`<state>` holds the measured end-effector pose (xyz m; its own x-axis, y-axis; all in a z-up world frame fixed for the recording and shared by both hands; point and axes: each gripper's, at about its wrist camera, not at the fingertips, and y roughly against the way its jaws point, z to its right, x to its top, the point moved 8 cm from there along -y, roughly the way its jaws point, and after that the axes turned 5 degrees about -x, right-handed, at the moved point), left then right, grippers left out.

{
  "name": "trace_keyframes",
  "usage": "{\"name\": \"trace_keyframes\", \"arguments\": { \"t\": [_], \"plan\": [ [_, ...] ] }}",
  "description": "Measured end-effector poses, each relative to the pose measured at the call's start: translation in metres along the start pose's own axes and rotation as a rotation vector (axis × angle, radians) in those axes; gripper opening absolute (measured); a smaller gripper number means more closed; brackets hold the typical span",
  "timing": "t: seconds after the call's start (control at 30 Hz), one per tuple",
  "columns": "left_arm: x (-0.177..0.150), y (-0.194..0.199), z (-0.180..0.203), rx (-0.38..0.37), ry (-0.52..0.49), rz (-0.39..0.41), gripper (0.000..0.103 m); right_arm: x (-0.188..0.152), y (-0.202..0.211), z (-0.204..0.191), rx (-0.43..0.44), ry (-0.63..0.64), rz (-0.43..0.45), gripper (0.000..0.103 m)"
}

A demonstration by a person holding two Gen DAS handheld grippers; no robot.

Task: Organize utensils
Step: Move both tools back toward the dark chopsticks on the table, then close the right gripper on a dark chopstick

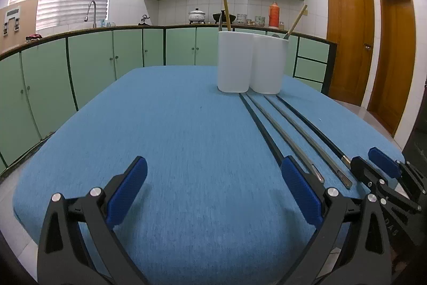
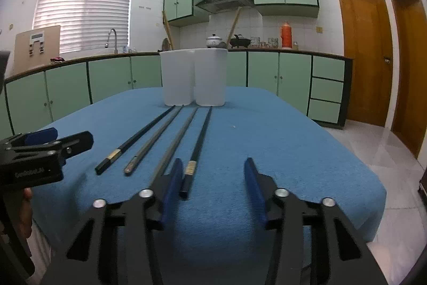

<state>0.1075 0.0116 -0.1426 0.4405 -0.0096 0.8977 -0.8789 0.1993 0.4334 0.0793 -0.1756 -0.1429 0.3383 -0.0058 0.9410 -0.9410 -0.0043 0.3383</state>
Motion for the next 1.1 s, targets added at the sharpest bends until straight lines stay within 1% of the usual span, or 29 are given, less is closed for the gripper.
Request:
{"name": "trace_keyframes", "arguments": {
  "t": [0.07, 0.13, 0.23, 0.33, 0.4, 0.47, 0.53, 0.63, 0.77, 0.8, 0.87, 0.9, 0.93, 1.0, 1.1],
  "plan": [
    [-0.001, 0.002, 0.002, -0.005, 0.002, 0.002, 0.098, -0.003, 0.002, -0.003, -0.002, 0.006, 0.01, 0.033],
    [-0.002, 0.003, 0.004, -0.007, -0.005, 0.003, 0.098, -0.006, 0.003, -0.008, -0.002, 0.017, 0.007, 0.028],
    [-0.003, 0.004, 0.007, -0.01, -0.005, 0.003, 0.098, -0.008, 0.005, -0.01, -0.019, 0.034, 0.026, 0.026],
    [-0.002, 0.003, 0.008, -0.013, -0.001, -0.001, 0.098, -0.008, 0.003, -0.012, -0.017, 0.02, 0.032, 0.022],
    [-0.002, 0.004, 0.009, -0.014, 0.0, 0.0, 0.098, -0.009, 0.003, -0.014, -0.023, 0.032, 0.044, 0.017],
    [0.0, 0.004, 0.009, -0.017, 0.003, 0.0, 0.098, -0.012, 0.003, -0.018, -0.024, 0.045, 0.056, 0.01],
    [0.0, 0.005, 0.01, -0.017, 0.004, 0.002, 0.098, -0.013, 0.004, -0.021, -0.029, 0.055, 0.064, 0.008],
    [0.001, 0.004, 0.01, -0.018, 0.004, 0.002, 0.097, -0.013, 0.004, -0.019, -0.021, 0.029, 0.06, 0.007],
    [-0.002, 0.002, 0.014, -0.025, 0.006, -0.01, 0.097, -0.009, 0.008, -0.008, -0.053, 0.009, 0.068, 0.007],
    [-0.003, 0.001, 0.016, -0.027, 0.007, -0.012, 0.096, -0.008, 0.009, -0.006, -0.059, 0.008, 0.072, 0.007],
    [-0.005, -0.002, 0.02, -0.033, 0.008, -0.023, 0.085, -0.007, 0.011, -0.004, -0.065, 0.009, 0.074, 0.007],
    [-0.005, -0.004, 0.021, -0.033, 0.003, -0.033, 0.075, -0.007, 0.012, -0.004, -0.066, 0.011, 0.073, 0.007],
    [-0.008, -0.007, 0.025, -0.034, -0.006, -0.048, 0.071, -0.008, 0.013, -0.003, -0.066, 0.013, 0.071, 0.007],
    [-0.008, -0.008, 0.029, -0.021, -0.022, -0.04, 0.071, -0.009, 0.014, -0.001, -0.067, 0.016, 0.069, 0.007],
    [-0.009, -0.008, 0.037, -0.037, -0.031, -0.035, 0.071, -0.009, 0.012, 0.001, -0.067, 0.013, 0.06, 0.007]
  ]
}}
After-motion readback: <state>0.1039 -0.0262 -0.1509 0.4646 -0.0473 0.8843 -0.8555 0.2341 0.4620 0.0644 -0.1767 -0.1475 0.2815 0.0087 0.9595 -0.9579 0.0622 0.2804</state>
